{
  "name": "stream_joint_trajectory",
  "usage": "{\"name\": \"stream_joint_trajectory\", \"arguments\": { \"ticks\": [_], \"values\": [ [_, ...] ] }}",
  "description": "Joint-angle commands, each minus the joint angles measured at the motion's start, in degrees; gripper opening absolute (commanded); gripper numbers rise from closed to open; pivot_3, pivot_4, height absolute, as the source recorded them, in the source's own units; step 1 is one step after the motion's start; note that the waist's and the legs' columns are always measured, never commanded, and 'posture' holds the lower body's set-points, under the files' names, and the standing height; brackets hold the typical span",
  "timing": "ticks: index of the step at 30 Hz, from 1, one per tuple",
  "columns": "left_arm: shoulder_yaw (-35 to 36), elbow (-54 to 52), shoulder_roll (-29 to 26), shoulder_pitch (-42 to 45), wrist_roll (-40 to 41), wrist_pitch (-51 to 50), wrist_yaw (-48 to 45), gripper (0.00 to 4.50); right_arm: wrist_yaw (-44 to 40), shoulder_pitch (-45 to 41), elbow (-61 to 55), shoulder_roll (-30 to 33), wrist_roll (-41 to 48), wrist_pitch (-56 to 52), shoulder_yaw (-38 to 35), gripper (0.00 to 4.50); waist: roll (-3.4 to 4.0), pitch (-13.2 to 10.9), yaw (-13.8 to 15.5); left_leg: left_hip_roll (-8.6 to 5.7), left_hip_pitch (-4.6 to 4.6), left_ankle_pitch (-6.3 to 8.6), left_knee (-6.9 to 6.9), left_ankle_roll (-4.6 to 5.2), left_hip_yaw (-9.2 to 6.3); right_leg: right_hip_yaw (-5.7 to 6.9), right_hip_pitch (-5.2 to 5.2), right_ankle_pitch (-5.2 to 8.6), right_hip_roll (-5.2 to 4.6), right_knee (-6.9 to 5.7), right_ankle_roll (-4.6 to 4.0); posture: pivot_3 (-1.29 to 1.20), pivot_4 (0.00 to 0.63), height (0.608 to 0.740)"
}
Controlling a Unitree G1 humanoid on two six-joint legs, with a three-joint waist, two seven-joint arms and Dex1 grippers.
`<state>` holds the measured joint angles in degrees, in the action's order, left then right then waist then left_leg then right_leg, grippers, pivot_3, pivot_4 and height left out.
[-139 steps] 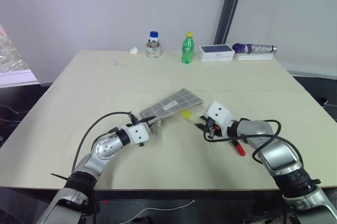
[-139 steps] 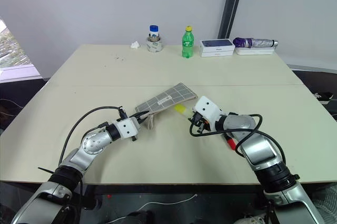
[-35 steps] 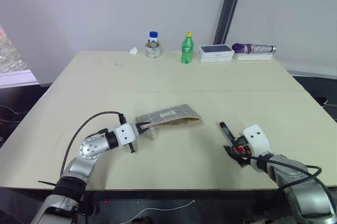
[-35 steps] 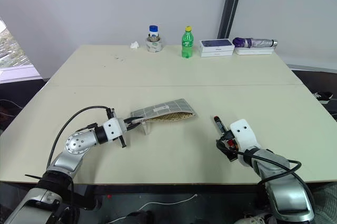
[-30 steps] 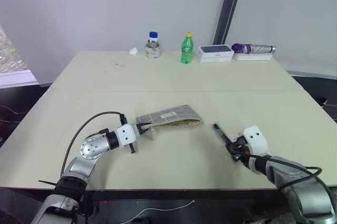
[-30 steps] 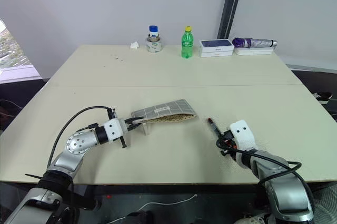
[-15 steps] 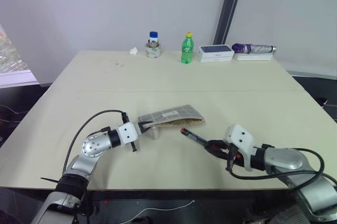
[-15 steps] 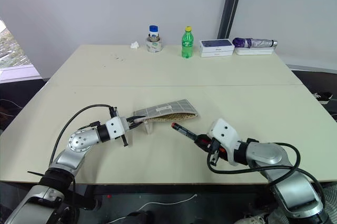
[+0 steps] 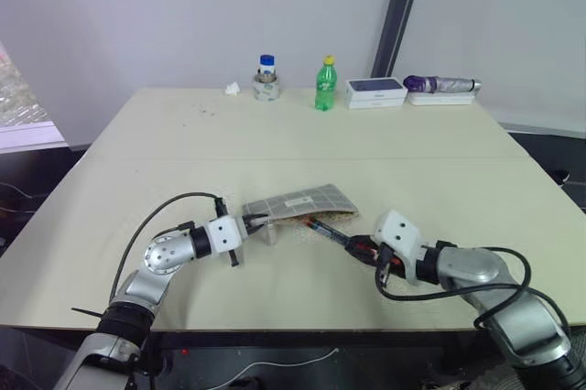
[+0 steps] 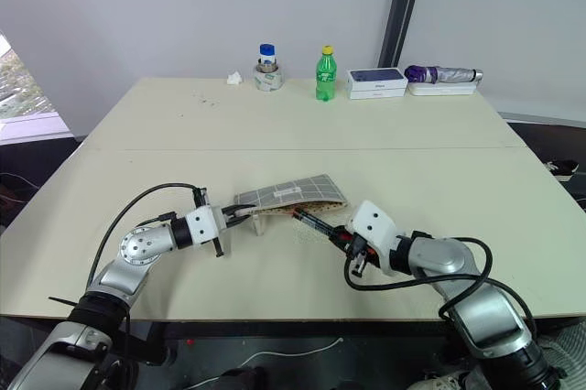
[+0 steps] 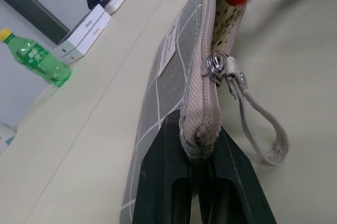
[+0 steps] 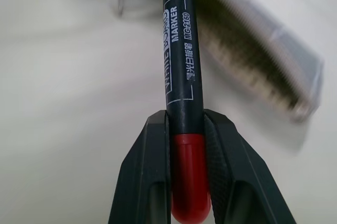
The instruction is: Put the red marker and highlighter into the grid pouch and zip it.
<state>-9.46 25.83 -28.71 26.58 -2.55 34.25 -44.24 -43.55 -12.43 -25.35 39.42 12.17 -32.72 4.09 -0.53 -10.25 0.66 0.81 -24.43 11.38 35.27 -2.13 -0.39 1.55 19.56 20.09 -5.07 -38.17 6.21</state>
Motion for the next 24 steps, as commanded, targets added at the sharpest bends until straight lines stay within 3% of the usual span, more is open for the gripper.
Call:
{"name": "stream_joint_trajectory", "arguments": {
  "ticks": [1,12,17,24],
  "values": [
    [0.18,-2.18,0.03,0.77,0.41,1.29,0.19,0.0,1.19,-2.0,-0.09,-0.73,0.24,0.7,-1.09,0.33,0.0,0.0,-0.01,0.0,0.0,0.0,0.0,0.0,0.0,0.0,0.0,0.0,0.0,0.0,0.0,0.0,0.15,0.74],
    [-0.57,-3.5,0.39,1.51,0.78,1.01,-0.25,0.0,-0.15,-7.31,5.25,1.8,-10.11,9.84,7.43,0.33,0.0,0.0,-0.1,0.0,0.0,0.0,0.0,0.0,0.01,0.0,0.02,0.0,0.0,-0.01,0.0,0.0,0.15,0.74],
    [-1.43,-3.42,0.32,3.07,-0.13,0.74,-1.3,0.0,-1.13,-16.16,11.48,-1.01,-18.28,21.07,15.53,0.33,0.0,0.0,-0.4,-0.01,0.0,-0.01,-0.01,-0.01,0.01,-0.01,0.06,0.0,0.01,-0.02,0.0,0.0,0.15,0.74],
    [-1.31,-4.03,-0.62,3.69,0.13,0.64,-2.29,0.0,0.14,-19.31,18.68,-2.87,-27.62,31.45,20.12,0.33,0.0,0.0,-0.22,-0.02,-0.04,-0.01,0.01,-0.02,0.03,-0.01,0.06,0.0,0.01,0.01,0.0,0.0,0.15,0.74]
  ]
}}
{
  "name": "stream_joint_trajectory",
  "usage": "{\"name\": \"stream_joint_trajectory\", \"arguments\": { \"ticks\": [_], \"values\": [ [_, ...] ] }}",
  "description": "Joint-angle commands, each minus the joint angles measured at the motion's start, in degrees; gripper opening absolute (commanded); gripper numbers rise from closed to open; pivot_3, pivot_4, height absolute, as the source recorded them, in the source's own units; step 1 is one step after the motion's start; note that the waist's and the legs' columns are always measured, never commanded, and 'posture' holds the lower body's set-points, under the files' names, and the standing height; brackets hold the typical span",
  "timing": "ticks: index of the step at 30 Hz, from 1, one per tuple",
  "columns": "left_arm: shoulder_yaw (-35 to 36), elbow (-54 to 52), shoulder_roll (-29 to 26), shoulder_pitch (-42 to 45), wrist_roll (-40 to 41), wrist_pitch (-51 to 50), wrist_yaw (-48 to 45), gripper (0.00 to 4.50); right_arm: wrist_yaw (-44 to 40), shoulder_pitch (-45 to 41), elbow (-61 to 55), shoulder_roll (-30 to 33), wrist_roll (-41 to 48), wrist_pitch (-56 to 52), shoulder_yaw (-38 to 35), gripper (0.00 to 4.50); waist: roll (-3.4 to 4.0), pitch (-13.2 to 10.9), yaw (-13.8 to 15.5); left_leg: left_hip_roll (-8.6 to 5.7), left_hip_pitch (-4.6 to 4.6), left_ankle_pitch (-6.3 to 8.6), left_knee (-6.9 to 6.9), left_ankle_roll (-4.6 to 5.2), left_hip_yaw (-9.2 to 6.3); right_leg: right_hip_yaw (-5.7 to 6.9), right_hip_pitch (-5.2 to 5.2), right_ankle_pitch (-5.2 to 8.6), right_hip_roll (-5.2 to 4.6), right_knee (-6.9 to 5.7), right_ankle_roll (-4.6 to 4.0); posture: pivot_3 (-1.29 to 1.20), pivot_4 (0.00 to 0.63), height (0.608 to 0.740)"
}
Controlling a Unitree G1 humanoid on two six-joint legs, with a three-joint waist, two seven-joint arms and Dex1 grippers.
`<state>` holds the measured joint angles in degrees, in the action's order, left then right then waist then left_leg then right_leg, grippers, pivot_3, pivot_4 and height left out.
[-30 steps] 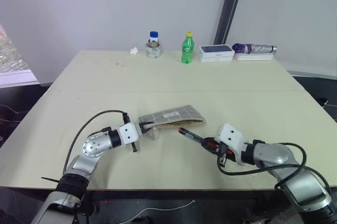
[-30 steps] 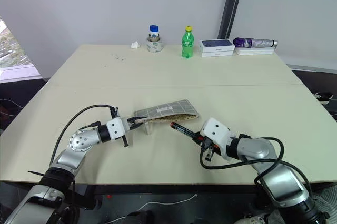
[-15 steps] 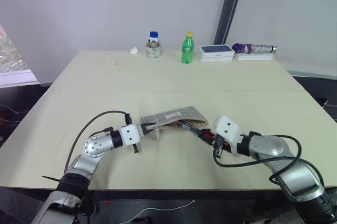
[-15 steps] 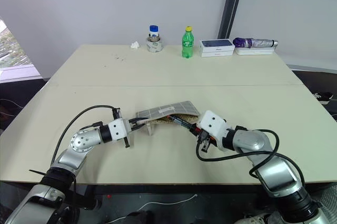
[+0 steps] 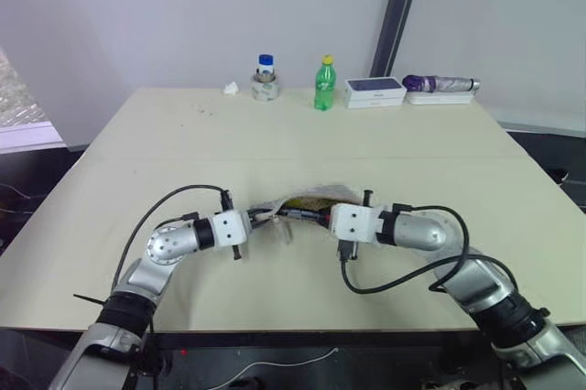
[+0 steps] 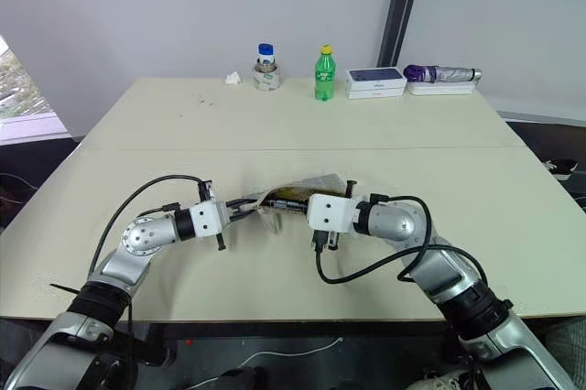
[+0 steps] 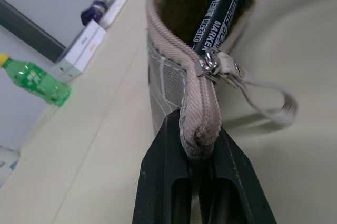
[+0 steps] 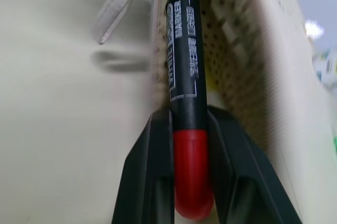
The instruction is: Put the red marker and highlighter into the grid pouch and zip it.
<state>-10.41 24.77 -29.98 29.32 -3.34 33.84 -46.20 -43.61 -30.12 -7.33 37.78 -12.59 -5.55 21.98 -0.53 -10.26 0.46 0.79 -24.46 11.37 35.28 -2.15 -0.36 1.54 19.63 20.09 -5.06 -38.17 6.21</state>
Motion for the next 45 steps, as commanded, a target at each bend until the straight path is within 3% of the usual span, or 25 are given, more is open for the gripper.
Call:
{"name": "stream_joint_trajectory", "arguments": {
  "ticks": [1,6,14,15,25,32,40,45],
  "values": [
    [-0.33,-3.22,0.59,0.81,0.97,1.0,-0.35,0.0,0.24,-1.83,1.34,-1.16,-4.1,5.56,2.49,0.33,0.0,0.0,-0.06,0.01,0.0,0.0,0.0,0.0,0.0,0.0,0.0,0.0,0.01,0.0,0.0,0.0,0.15,0.74],
    [-0.06,-3.77,0.55,0.32,0.38,1.21,0.7,0.0,-0.18,-0.63,4.17,0.18,-7.19,12.28,2.26,0.33,0.0,0.0,-0.03,0.01,0.01,0.0,0.0,-0.01,0.0,0.0,0.0,0.0,0.01,-0.01,0.0,0.0,0.15,0.74],
    [0.24,-3.7,1.21,0.05,0.8,1.46,0.59,0.0,1.89,-1.08,5.3,-1.26,-9.04,13.57,0.32,4.32,0.0,0.0,0.01,0.01,0.01,-0.01,0.02,-0.01,0.0,0.0,-0.01,0.0,0.01,-0.02,0.0,0.0,0.15,0.74],
    [0.3,-3.62,1.31,0.04,0.93,1.48,0.59,0.0,2.25,-1.0,5.29,-1.14,-9.58,13.79,0.26,4.42,0.01,0.0,0.01,0.01,0.01,-0.01,0.02,-0.01,0.0,0.0,-0.01,0.0,0.01,-0.02,0.0,0.0,0.15,0.74],
    [0.77,-2.93,1.72,-0.33,2.16,0.72,0.52,0.0,0.45,-0.24,2.76,0.24,-7.02,14.57,-2.79,4.42,0.0,0.0,0.06,0.01,0.01,-0.01,0.02,-0.01,0.0,0.0,-0.02,0.0,0.01,-0.02,0.0,0.0,0.15,0.74],
    [0.97,-3.28,2.25,-0.78,3.14,-0.62,0.39,0.0,-6.43,4.78,-7.05,-2.95,6.58,-3.7,-7.73,4.42,0.0,0.0,0.13,0.02,0.01,0.0,0.03,-0.01,-0.02,0.0,-0.05,0.0,0.01,-0.01,0.0,0.0,0.15,0.74],
    [1.5,-4.22,2.97,-1.09,5.18,-3.01,0.28,0.0,-7.17,4.66,-13.86,-3.54,17.01,-12.56,-14.9,4.42,0.0,0.0,0.16,0.03,0.02,0.0,0.04,-0.01,-0.03,0.01,-0.05,0.0,0.01,-0.03,0.0,0.0,0.15,0.74],
    [1.55,-4.23,2.84,-1.01,5.36,-3.6,0.23,0.0,-8.39,6.16,-16.22,0.01,20.68,-16.9,-18.25,4.42,0.0,0.0,0.19,0.03,0.02,0.0,0.05,0.0,-0.03,0.01,-0.06,0.0,0.0,-0.02,0.0,0.0,0.15,0.74]
  ]
}}
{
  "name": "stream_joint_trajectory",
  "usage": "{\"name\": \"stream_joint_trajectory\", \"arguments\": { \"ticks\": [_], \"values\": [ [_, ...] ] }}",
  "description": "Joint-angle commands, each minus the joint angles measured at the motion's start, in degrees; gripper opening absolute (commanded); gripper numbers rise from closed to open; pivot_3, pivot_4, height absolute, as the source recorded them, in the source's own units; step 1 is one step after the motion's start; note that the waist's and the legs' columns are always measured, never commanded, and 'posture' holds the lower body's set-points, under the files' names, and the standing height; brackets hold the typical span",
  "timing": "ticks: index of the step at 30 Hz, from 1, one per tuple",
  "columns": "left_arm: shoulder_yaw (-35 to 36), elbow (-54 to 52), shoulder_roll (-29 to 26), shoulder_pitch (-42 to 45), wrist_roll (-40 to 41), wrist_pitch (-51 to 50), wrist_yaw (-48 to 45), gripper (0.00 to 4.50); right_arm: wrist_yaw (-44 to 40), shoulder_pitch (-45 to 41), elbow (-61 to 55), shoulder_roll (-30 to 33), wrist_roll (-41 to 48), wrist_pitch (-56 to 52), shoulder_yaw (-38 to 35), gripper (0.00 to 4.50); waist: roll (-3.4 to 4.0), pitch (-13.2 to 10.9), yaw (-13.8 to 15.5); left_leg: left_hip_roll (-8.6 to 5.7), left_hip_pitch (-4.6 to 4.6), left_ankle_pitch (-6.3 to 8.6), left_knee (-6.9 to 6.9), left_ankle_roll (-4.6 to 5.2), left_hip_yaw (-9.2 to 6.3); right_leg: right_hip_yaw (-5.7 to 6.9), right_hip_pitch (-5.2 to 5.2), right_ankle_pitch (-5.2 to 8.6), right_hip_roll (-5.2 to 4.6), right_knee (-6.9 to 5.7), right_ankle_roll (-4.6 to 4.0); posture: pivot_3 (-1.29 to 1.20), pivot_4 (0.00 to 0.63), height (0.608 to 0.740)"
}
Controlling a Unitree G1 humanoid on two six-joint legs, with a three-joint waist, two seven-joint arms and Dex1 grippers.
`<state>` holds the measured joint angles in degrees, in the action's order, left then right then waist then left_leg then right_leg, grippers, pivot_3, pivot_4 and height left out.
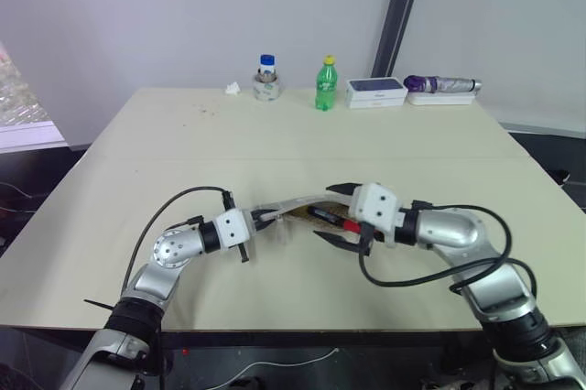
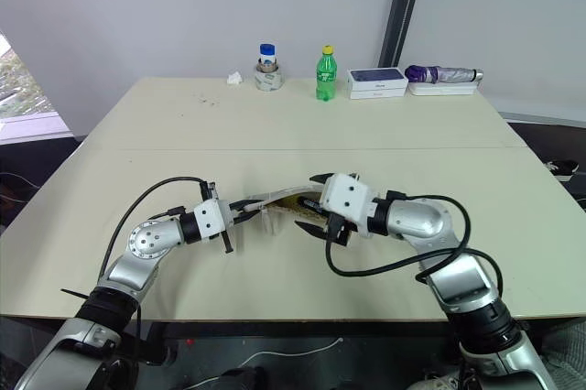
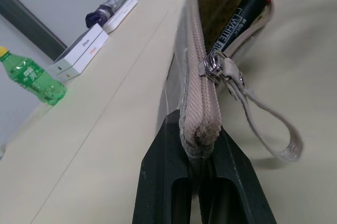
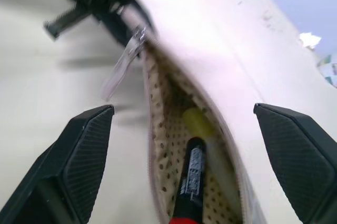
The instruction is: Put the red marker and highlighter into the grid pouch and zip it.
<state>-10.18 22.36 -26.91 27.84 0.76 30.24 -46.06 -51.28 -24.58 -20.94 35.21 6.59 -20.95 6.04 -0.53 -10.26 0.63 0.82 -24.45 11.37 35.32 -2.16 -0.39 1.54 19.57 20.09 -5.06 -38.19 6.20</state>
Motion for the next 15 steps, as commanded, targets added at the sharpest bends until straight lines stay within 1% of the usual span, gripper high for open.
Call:
{"name": "stream_joint_trajectory", "arguments": {
  "ticks": [1,4,6,8,9,11,12,13,15],
  "values": [
    [1.32,-1.81,-0.2,0.46,1.32,-0.03,0.07,0.0,-1.04,1.51,-2.75,3.95,1.04,-1.57,-2.33,4.42,0.0,0.0,0.09,0.0,0.0,0.0,0.0,0.0,0.0,0.0,0.0,0.0,0.0,0.0,0.0,0.0,0.15,0.74],
    [1.22,-1.65,-0.07,0.42,1.29,0.1,0.02,0.0,-2.06,4.25,-3.99,6.84,1.88,-2.41,-2.55,4.42,0.0,0.0,0.06,-0.01,0.0,0.01,0.0,0.01,0.0,0.01,-0.01,0.0,-0.01,0.02,0.0,0.0,0.15,0.74],
    [1.1,-1.46,0.02,0.48,1.15,0.21,0.02,0.0,-2.29,5.4,-5.05,7.22,3.85,-2.78,-3.6,4.42,0.0,0.0,-0.03,-0.01,0.0,0.01,0.0,0.01,0.0,0.0,-0.01,0.0,-0.01,0.02,0.0,0.0,0.15,0.74],
    [0.99,-1.08,0.18,0.66,1.03,0.35,0.0,0.0,-2.65,7.46,-5.24,8.12,5.05,-2.75,-5.14,3.91,0.0,0.0,-0.1,0.0,0.01,0.01,0.0,0.01,0.01,-0.01,0.0,0.0,0.0,0.01,0.0,0.0,0.15,0.74],
    [1.1,-0.95,0.38,0.74,1.24,0.28,0.02,0.0,-2.81,8.9,-4.72,8.98,4.27,-1.28,-5.37,3.61,0.0,0.0,-0.05,0.0,0.0,0.0,-0.02,0.01,0.01,0.0,0.0,0.0,0.0,0.01,0.0,0.0,0.15,0.74],
    [1.05,-0.83,0.37,0.92,0.95,0.65,0.02,0.0,-1.9,10.46,-4.18,9.41,3.85,-0.79,-5.79,2.61,-0.01,0.0,0.04,0.0,0.01,0.01,-0.01,0.01,0.01,0.0,-0.02,0.0,0.0,0.03,0.0,0.0,0.15,0.74],
    [1.03,-0.79,0.37,0.99,0.84,0.8,0.02,0.0,-1.42,10.76,-4.2,9.3,4.15,-1.15,-5.97,2.03,-0.01,-0.01,0.03,0.0,0.0,0.01,0.0,0.01,0.01,0.0,-0.02,0.0,-0.01,0.03,0.0,0.0,0.15,0.74],
    [1.01,-0.8,0.38,1.04,0.79,0.87,0.03,0.0,-0.86,10.71,-4.26,9.14,3.97,-1.4,-5.81,1.59,-0.01,0.0,0.02,0.0,0.0,0.0,0.01,0.01,0.01,0.0,-0.02,0.0,-0.01,0.02,0.0,0.0,0.15,0.74],
    [0.84,-0.74,0.31,1.17,0.48,1.18,-0.03,0.0,0.31,10.35,-3.91,8.88,3.1,-1.94,-5.03,1.59,-0.01,-0.01,0.0,0.0,0.02,0.0,0.02,0.01,0.0,0.0,-0.02,0.0,0.0,0.01,0.0,0.0,0.15,0.74]
  ]
}}
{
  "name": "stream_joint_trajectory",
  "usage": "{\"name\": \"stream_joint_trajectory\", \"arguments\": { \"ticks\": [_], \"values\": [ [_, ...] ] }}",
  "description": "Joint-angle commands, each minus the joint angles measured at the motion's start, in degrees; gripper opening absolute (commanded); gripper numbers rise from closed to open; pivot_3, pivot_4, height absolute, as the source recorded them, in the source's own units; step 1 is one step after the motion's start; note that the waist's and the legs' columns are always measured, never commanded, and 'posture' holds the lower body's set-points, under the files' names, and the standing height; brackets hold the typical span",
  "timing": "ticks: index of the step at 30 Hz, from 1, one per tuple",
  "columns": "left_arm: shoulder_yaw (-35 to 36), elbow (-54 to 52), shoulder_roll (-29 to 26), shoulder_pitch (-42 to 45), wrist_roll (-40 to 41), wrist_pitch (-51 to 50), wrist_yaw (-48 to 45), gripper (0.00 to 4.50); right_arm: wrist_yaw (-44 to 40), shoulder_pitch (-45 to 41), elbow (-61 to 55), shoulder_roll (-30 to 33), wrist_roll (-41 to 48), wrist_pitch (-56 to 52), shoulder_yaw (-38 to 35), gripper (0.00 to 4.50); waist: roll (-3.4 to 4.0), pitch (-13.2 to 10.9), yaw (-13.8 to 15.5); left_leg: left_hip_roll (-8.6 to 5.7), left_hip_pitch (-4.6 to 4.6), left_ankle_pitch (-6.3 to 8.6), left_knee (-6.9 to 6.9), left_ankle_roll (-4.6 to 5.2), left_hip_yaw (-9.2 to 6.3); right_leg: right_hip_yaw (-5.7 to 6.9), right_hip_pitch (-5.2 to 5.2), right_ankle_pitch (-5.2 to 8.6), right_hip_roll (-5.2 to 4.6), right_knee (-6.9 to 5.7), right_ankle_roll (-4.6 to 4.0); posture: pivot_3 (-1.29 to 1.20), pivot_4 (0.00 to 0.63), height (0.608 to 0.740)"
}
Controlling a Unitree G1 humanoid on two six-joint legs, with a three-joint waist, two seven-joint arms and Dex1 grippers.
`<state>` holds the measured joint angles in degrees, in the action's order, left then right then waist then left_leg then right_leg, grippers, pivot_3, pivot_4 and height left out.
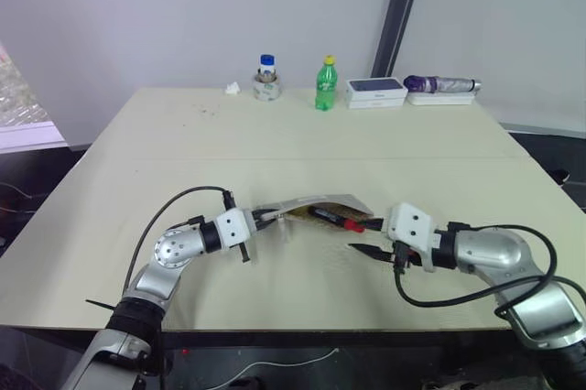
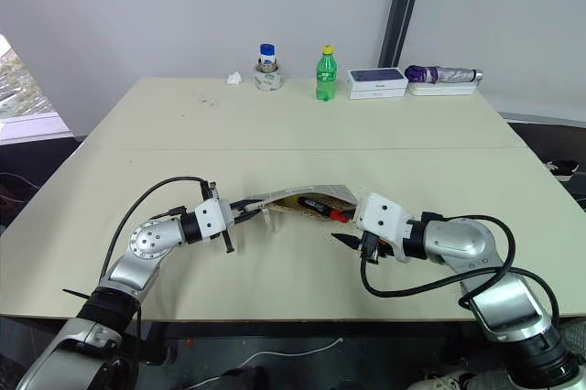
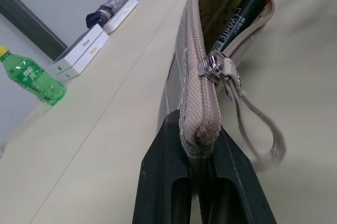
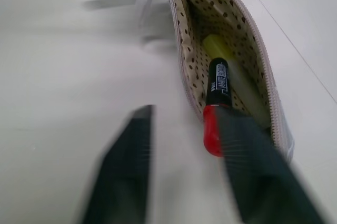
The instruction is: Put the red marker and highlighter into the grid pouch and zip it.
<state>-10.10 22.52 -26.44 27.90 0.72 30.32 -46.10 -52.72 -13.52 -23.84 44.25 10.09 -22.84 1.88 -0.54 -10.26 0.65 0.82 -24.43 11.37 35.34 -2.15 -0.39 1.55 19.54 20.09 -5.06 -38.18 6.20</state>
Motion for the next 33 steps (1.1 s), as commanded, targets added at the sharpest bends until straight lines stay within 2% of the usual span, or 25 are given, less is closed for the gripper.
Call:
{"name": "stream_joint_trajectory", "arguments": {
  "ticks": [1,7,13,30,33],
  "values": [
    [0.76,-0.87,-0.11,1.12,0.57,1.09,-0.02,0.0,2.32,-0.92,-0.61,-0.25,-1.14,0.3,-0.32,1.59,0.0,0.0,-0.01,0.0,0.0,0.0,0.0,0.0,0.0,0.0,0.0,0.0,0.0,0.0,0.0,0.0,0.15,0.74],
    [0.84,-0.85,-0.14,1.13,0.61,0.91,-0.01,0.0,4.24,-2.67,-0.13,-2.32,0.18,-1.0,-0.38,1.59,0.0,0.0,-0.03,0.0,0.0,0.0,-0.01,0.0,0.0,0.0,0.01,0.0,0.0,0.01,0.0,0.0,0.15,0.74],
    [0.79,-1.46,-0.21,0.76,0.47,0.78,0.12,0.0,6.32,-3.39,2.44,-2.45,-3.19,-1.86,2.23,1.59,0.0,0.0,0.04,0.0,0.0,0.0,0.0,0.0,0.0,0.0,0.0,0.0,0.0,0.01,0.0,0.0,0.15,0.74],
    [0.56,-2.36,0.04,0.32,0.0,0.52,0.7,0.0,6.84,-5.23,5.7,-3.18,-5.31,-1.13,4.25,1.59,0.0,0.0,-0.02,0.0,-0.01,0.0,-0.01,0.0,0.01,0.0,0.01,0.0,0.0,0.01,0.0,0.0,0.15,0.74],
    [0.47,-2.49,0.17,0.39,-0.02,0.39,0.67,0.0,6.11,-5.01,5.52,-3.34,-4.26,-1.59,4.06,0.78,0.0,0.0,-0.03,0.0,-0.01,0.0,-0.01,0.0,0.01,0.0,0.01,0.0,0.0,0.01,0.0,0.0,0.15,0.74]
  ]
}}
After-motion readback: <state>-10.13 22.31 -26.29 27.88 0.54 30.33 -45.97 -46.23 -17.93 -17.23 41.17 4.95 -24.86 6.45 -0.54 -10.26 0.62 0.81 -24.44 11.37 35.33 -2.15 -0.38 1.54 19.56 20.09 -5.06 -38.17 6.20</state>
